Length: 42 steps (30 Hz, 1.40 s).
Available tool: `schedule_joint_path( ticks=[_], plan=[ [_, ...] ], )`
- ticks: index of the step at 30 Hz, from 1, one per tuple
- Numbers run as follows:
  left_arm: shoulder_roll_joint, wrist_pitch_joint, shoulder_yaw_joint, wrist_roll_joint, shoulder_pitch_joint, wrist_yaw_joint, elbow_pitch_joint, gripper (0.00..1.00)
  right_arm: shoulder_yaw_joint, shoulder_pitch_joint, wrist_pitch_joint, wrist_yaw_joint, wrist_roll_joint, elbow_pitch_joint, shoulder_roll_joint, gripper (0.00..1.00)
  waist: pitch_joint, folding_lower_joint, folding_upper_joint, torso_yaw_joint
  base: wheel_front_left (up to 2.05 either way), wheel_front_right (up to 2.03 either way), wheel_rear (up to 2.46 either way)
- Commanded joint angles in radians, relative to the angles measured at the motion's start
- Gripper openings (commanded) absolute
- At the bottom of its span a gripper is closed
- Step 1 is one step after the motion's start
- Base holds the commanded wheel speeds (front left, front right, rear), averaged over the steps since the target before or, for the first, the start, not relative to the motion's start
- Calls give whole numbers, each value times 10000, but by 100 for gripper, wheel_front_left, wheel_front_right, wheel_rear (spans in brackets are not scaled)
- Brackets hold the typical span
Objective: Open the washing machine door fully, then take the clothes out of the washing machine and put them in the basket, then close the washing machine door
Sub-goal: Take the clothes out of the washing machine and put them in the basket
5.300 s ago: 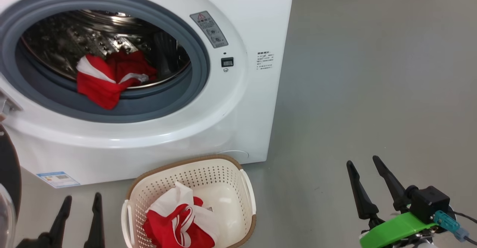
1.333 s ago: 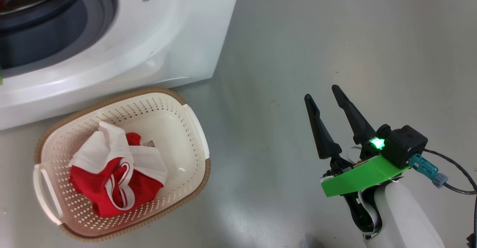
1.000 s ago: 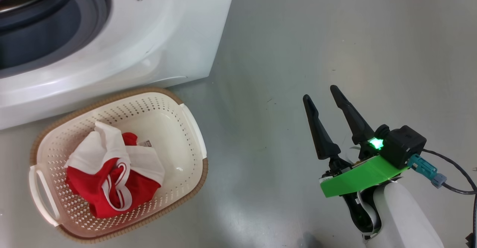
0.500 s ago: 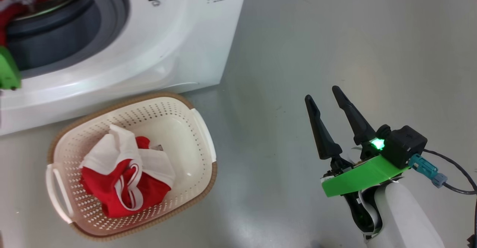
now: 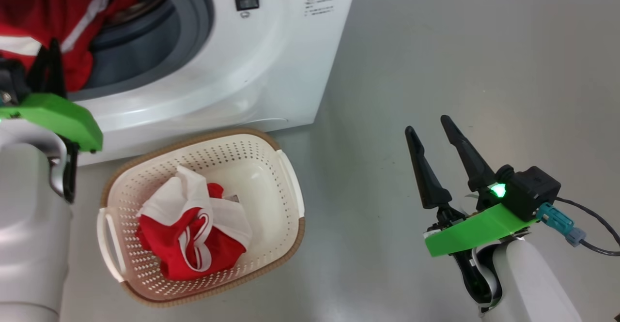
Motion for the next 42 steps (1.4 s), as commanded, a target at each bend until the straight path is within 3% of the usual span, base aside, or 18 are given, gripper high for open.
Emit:
schedule_joint_path(
  ticks=[1, 27, 42],
  plan=[
    [401, -91, 274, -108, 243, -7, -517, 0, 157, 243, -48, 16, -116, -211, 74, 100, -121, 0, -1, 149, 0, 0, 0],
    [-585, -93, 1558, 119, 4598, -492, -6764, 0, -126, 623, -48, 16, -472, -156, 74, 100, -579, 0, -1, 779, 0, 0, 0],
    [-1233, -93, 2088, 304, 6802, -488, -9722, 0, -156, 802, -48, 16, -561, -104, 74, 100, -823, 0, -1, 912, 0, 0, 0]
  ],
)
